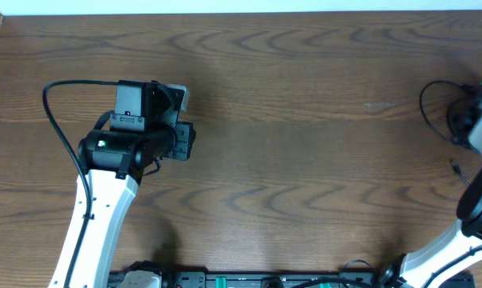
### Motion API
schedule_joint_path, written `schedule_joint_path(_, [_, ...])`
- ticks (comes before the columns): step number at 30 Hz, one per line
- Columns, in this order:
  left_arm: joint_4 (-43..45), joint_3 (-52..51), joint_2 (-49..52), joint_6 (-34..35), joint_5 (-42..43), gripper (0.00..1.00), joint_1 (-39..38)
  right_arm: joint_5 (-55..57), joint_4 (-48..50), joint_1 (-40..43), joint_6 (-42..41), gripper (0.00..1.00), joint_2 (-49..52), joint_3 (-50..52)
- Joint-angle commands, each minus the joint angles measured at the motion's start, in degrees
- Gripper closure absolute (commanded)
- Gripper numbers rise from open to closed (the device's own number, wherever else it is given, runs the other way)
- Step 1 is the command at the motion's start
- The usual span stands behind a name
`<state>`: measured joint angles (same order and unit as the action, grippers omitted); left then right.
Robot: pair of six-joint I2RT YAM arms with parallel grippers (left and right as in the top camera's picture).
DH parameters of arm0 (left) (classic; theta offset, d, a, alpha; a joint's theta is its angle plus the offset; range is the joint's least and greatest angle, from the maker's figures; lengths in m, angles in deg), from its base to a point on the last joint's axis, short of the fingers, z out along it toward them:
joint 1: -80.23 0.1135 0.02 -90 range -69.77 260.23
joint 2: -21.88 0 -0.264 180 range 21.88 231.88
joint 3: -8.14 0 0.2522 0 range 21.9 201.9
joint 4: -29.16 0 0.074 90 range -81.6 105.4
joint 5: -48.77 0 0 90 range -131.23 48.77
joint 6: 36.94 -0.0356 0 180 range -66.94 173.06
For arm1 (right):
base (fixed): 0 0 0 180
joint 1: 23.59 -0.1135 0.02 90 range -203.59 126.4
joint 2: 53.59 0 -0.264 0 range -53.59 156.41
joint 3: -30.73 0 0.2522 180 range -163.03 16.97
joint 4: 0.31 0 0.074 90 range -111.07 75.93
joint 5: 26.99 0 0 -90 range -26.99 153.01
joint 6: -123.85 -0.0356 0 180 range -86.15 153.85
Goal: Untangle cables
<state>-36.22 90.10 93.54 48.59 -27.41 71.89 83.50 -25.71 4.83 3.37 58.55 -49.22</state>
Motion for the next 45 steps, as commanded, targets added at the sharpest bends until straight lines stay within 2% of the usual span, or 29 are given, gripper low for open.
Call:
schedule_joint_path(1, [0.0, 0.6, 0.2, 0.3, 0.7, 0.57, 0.2, 1.5, 0.1, 3.6, 4.9, 0.63, 0.7, 0.3])
schedule_joint_path(4, [0.0, 0.6, 0.2, 0.3, 0.7, 0.57, 0.2, 1.4, 0.0, 5.9, 7.1, 0.66, 0.7, 0.3])
schedule_joint_path(13, [0.0, 0.6, 0.2, 0.3, 0.7, 0.57, 0.2, -0.7, -0.1, 11.2, 8.3, 0.63, 0.7, 0.3])
schedule_joint_path(19, [0.7, 0.6, 0.2, 0.3, 0.7, 0.57, 0.2, -15.3, 1.2, 11.5, 8.2, 0.49, 0.7, 0.3])
schedule_joint_path(23, [0.9, 0.6, 0.2, 0.3, 0.7, 0.57, 0.2, -19.8, 1.8, 10.3, 8.3, 0.47, 0.7, 0.3])
schedule_joint_path(29, [0.9, 0.6, 0.2, 0.3, 0.7, 0.58, 0.2, -19.6, 1.1, 8.7, 8.3, 0.53, 0.7, 0.3])
schedule_joint_path(39, [0.9, 0.6, 0.2, 0.5, 0.7, 0.57, 0.2, -19.6, -1.6, 7.0, 8.2, 0.52, 1.5, 0.3])
schedule_joint_path(42, [0.8, 0.6, 0.2, 1.2, 0.7, 0.58, 0.2, -18.5, -1.3, 6.7, 8.2, 0.65, 3.2, 0.3])
schedule_joint_path(45, [0.7, 0.6, 0.2, 1.9, 0.7, 0.57, 0.2, -16.3, -0.9, 6.7, 8.2, 0.72, 5.3, 0.3])
